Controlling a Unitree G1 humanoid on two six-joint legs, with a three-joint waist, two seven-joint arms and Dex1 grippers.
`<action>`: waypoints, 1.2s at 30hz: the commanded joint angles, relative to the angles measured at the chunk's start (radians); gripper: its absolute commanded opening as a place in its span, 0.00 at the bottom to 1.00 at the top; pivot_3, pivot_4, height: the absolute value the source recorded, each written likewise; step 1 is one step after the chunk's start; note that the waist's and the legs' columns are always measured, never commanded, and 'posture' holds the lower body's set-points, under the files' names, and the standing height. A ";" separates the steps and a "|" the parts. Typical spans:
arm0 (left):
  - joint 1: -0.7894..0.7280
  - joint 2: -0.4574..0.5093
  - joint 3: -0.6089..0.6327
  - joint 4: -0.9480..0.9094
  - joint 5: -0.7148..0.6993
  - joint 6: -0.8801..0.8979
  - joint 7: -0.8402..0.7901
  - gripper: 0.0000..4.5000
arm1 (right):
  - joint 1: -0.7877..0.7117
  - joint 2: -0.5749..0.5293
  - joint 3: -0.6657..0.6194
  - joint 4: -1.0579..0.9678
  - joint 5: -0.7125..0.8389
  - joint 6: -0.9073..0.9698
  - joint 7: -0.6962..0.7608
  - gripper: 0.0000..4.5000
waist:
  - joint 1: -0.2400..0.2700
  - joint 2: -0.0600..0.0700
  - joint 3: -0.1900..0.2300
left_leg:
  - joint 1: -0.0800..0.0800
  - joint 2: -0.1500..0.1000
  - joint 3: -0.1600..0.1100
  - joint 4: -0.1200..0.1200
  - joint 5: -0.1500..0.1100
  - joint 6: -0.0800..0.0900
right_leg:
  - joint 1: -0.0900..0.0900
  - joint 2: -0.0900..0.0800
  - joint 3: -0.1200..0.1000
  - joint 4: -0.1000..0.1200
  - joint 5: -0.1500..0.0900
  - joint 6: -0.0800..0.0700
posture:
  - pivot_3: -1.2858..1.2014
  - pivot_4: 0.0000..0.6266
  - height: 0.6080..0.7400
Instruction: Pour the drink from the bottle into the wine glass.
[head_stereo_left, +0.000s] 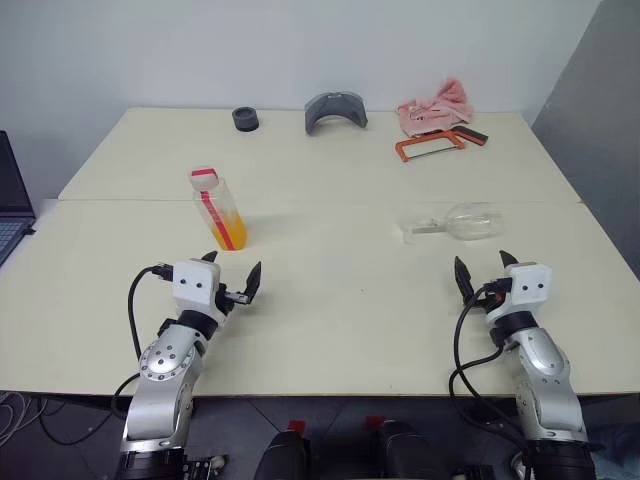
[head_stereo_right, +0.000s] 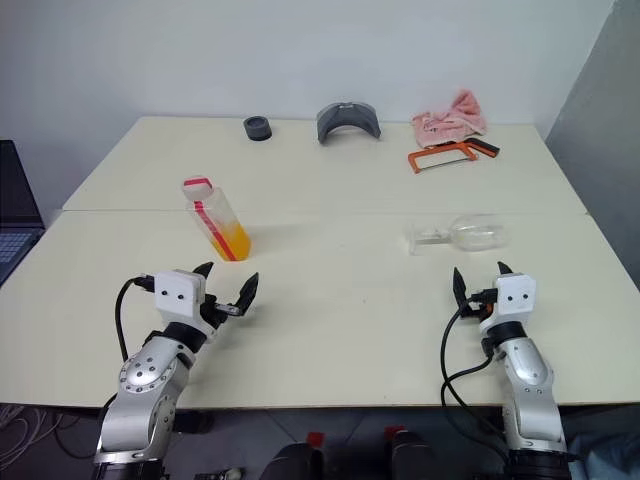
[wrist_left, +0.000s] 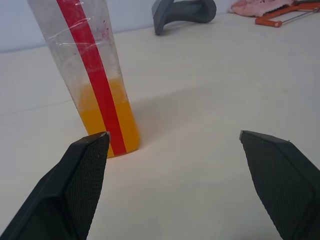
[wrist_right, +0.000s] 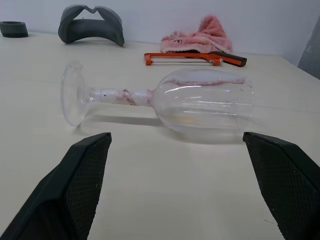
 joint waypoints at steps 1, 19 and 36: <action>-0.014 -0.005 0.007 -0.008 -0.004 -0.037 -0.001 0.99 | -0.013 -0.008 -0.012 -0.012 -0.001 -0.027 -0.003 1.00 | 0.000 0.000 0.000 | 0.000 0.000 0.000 0.000 0.000 0.000 | 0.000 0.000 0.000 0.000 0.000 0.000 | 0.52 0.24 1.00; -0.010 -0.030 0.019 -0.023 -0.030 -0.065 0.008 0.99 | -0.016 -0.017 -0.011 -0.011 0.006 -0.015 0.024 1.00 | 0.000 0.000 0.000 | 0.000 0.000 0.000 0.000 0.000 0.000 | 0.000 0.000 0.000 0.000 0.000 0.000 | 0.52 0.24 1.00; -0.058 -0.035 0.035 -0.041 -0.020 0.030 0.104 0.99 | -0.033 -0.121 0.065 -0.156 0.182 0.153 0.290 1.00 | 0.000 0.000 0.001 | -0.001 0.000 -0.003 0.000 0.000 0.000 | 0.001 0.000 -0.001 -0.002 0.000 0.000 | 0.52 0.24 1.00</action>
